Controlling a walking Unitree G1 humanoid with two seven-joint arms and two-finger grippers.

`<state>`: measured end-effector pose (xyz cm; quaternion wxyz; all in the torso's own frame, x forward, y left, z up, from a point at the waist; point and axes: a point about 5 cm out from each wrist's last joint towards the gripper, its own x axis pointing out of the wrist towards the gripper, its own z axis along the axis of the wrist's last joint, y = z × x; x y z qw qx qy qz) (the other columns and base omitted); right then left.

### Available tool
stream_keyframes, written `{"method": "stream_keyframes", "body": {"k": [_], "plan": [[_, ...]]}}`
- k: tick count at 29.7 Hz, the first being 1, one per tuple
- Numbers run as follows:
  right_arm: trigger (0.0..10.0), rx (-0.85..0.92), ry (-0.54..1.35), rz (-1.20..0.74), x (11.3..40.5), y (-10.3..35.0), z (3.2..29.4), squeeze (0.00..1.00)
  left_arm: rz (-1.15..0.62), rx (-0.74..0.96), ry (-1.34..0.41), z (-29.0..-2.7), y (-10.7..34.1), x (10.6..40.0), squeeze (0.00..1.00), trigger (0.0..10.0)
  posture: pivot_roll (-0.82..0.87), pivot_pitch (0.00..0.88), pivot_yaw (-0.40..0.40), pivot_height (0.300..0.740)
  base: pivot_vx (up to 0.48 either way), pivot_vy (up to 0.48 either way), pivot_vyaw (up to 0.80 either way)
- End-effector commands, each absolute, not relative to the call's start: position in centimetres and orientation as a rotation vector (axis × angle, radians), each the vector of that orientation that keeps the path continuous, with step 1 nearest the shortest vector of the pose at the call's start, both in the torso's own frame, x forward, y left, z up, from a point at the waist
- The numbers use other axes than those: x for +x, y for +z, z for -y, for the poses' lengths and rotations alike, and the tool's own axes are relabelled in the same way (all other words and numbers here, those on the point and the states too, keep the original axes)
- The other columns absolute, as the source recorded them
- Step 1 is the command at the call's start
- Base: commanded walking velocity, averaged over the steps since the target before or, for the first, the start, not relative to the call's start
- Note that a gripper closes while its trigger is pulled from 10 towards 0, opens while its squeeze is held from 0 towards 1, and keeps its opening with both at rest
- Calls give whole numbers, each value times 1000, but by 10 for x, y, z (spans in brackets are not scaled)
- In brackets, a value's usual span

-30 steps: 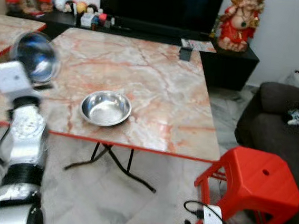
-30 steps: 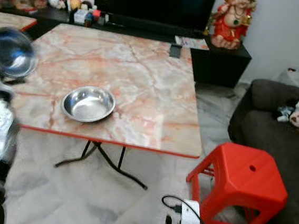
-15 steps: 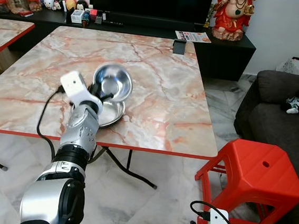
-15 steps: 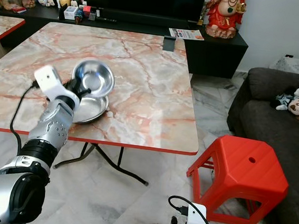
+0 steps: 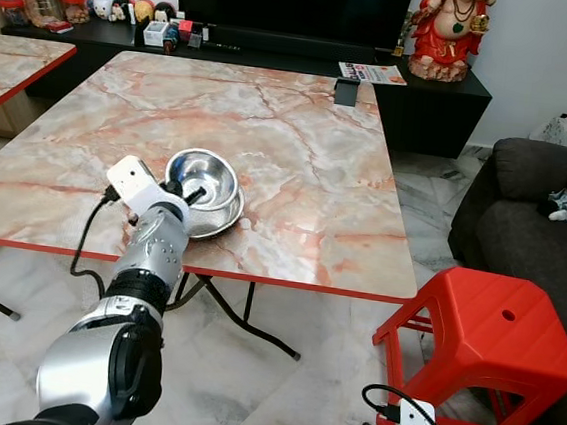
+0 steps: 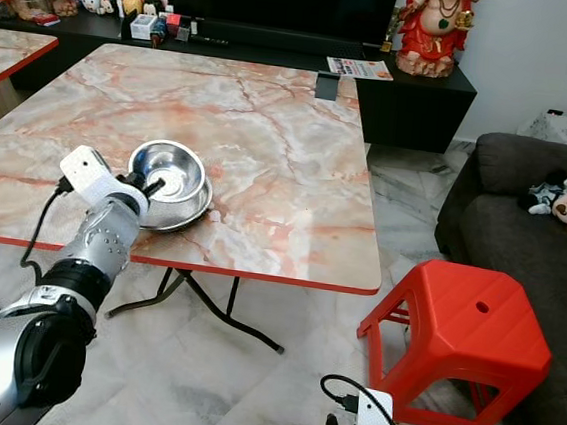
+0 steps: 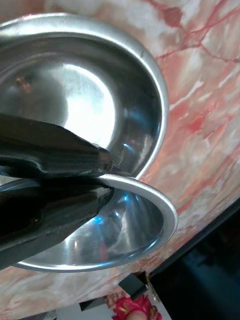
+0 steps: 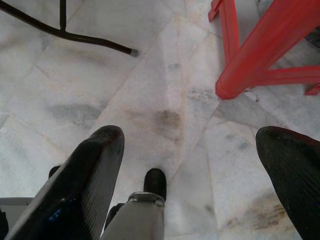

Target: Setting the table

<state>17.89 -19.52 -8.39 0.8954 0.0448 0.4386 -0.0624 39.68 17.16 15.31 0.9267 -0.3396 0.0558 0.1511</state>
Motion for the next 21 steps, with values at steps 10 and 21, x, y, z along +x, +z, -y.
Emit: {"method": "stream_keyframes", "body": {"k": [10,21], "plan": [[10000,111,-147,-892,179,-83,198,0,-113,-601,359,-175,151,395,0,10000,-70,0,-25,740,0,0,0],[10000,111,-142,-896,176,-84,196,0,-166,-713,422,-177,144,394,0,10000,-76,0,-20,740,0,0,0]]}}
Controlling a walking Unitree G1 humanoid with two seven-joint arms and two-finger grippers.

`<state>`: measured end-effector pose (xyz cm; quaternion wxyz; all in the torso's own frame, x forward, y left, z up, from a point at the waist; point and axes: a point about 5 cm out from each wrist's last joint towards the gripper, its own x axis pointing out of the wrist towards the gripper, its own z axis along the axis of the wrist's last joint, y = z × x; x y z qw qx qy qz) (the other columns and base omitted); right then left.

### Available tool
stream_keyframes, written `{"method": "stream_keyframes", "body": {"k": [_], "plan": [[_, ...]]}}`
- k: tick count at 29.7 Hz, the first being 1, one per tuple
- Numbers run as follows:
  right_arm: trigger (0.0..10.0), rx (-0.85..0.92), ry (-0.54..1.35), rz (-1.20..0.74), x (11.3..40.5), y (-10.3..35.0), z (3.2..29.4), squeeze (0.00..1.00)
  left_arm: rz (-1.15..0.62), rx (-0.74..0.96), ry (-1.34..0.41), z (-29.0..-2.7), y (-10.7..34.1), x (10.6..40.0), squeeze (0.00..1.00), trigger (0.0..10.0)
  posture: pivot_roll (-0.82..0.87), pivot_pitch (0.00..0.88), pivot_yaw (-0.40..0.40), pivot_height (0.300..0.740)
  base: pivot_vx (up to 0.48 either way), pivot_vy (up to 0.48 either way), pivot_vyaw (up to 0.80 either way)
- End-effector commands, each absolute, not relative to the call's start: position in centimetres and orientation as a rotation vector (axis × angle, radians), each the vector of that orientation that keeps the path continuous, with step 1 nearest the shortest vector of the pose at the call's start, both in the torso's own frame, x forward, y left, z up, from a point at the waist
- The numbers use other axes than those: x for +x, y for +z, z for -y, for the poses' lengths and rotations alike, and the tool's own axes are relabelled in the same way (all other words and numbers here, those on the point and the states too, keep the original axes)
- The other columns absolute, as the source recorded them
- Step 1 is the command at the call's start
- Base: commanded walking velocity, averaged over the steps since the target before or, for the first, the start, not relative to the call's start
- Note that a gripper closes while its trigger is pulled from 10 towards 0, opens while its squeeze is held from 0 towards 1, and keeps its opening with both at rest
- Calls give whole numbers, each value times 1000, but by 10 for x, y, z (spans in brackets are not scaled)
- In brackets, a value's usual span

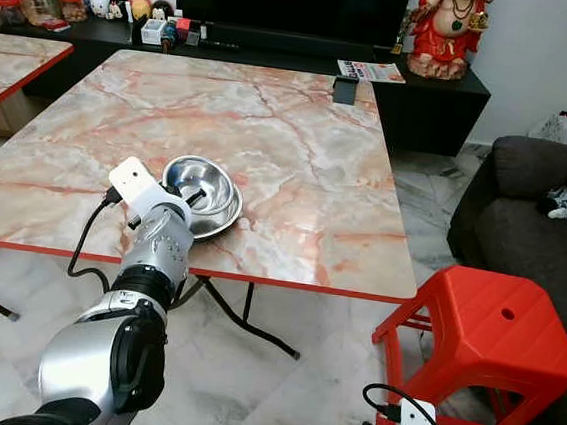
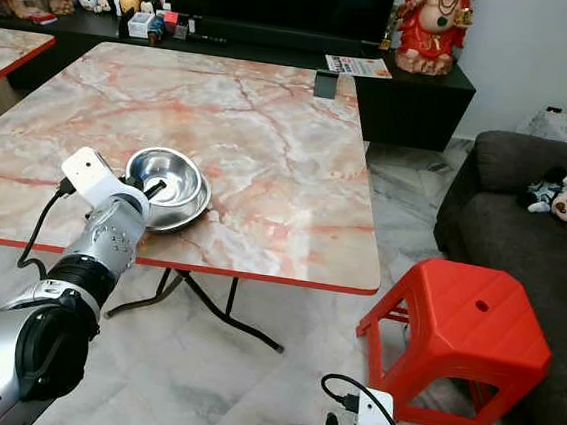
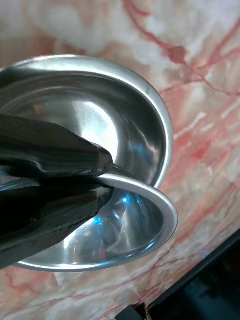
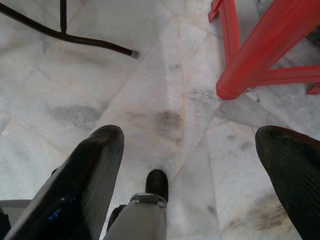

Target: Setting the table

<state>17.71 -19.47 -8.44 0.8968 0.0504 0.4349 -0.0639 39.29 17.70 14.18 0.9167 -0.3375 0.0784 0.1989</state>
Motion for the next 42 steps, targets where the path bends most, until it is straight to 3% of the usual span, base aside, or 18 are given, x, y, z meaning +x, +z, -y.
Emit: {"method": "stream_keyframes", "body": {"k": [1,35,36,39,40,41,42], "plan": [[10000,111,-142,-898,175,-85,196,0,-166,-718,426,-177,145,395,0,10000,-78,0,-20,740,0,0,0],[10000,91,-153,-932,146,-94,208,0,-201,-824,548,-180,144,394,0,10000,-124,0,-33,740,0,0,0],[10000,91,-154,-932,145,-94,208,0,-202,-825,549,-180,144,394,63,10000,-125,0,-33,740,0,0,0],[10000,92,-154,-933,145,-94,209,0,-203,-825,549,-180,144,394,63,10000,-125,0,-33,740,0,0,0],[10000,92,-155,-934,144,-94,209,0,-207,-827,550,-180,143,393,796,10000,-127,0,-34,740,0,0,0],[10000,92,-155,-934,143,-94,209,0,-208,-828,549,-180,143,393,824,10000,-127,0,-34,740,0,0,0],[10000,92,-155,-935,143,-94,208,0,-210,-829,548,-180,143,393,784,10000,-127,0,-34,740,0,0,0]]}}
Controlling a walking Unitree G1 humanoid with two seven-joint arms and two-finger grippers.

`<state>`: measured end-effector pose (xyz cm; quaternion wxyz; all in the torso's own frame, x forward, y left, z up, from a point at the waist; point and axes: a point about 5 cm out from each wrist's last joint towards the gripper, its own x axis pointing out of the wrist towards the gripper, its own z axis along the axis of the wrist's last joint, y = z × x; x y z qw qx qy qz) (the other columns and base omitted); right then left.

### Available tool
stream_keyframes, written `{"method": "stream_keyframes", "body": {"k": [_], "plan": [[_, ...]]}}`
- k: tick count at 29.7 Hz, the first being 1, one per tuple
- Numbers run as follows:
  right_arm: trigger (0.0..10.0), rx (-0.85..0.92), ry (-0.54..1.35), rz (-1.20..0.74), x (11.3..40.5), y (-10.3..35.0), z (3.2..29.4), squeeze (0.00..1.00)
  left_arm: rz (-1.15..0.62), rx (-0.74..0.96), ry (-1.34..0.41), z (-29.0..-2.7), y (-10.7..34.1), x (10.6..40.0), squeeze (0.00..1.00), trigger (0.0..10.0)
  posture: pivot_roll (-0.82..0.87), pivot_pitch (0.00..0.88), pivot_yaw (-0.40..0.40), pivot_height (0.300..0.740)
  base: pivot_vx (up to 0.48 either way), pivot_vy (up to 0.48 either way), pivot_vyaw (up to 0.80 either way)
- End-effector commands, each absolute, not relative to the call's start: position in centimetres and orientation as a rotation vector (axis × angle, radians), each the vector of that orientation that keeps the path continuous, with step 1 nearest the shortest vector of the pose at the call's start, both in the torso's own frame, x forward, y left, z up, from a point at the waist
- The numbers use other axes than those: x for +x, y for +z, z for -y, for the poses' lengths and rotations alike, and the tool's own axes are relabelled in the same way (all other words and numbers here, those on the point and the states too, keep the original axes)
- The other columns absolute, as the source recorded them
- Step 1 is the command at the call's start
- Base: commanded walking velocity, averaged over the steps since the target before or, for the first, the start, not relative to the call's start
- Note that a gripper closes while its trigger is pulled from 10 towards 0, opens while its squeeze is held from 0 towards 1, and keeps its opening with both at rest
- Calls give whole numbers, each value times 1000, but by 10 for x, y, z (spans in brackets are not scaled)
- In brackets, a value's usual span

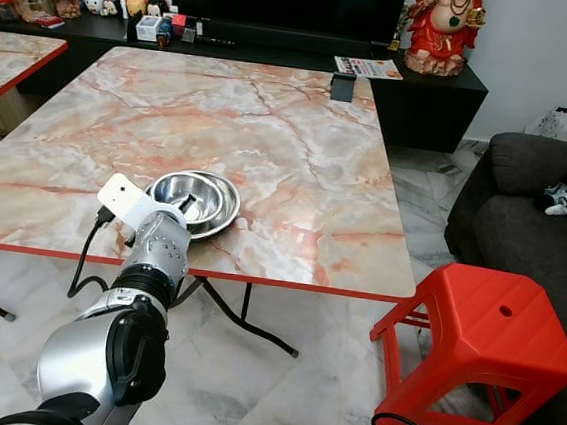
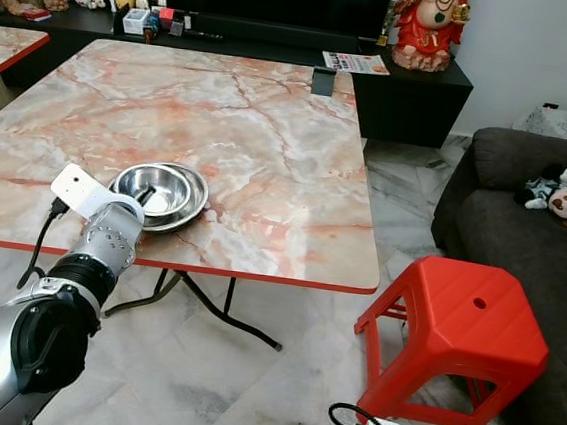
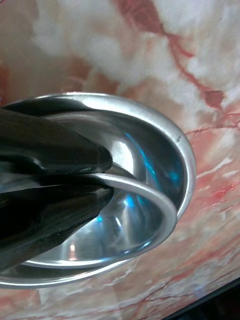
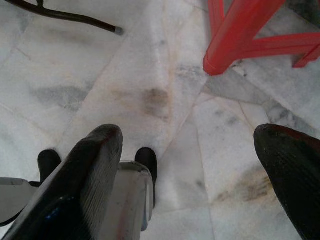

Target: Setting the table

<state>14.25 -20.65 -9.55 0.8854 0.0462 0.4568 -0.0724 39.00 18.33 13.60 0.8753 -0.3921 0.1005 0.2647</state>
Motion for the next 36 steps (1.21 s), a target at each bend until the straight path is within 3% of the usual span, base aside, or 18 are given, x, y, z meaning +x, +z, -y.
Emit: {"method": "stream_keyframes", "body": {"k": [1,2,19,36], "plan": [[10000,93,-155,-935,143,-94,208,0,-210,-826,549,-180,142,393,596,10000,-127,0,-34,740,0,0,0],[10000,93,-155,-935,144,-94,208,0,-210,-825,550,-180,142,393,0,10000,-126,0,-34,740,0,0,0],[10000,99,-154,-928,150,-93,206,0,-157,-746,628,-195,152,393,0,10000,-115,0,-34,740,0,0,0],[10000,94,-138,-906,164,-88,204,0,214,-334,731,-244,208,376,0,10000,-72,0,-51,740,0,0,0]]}}
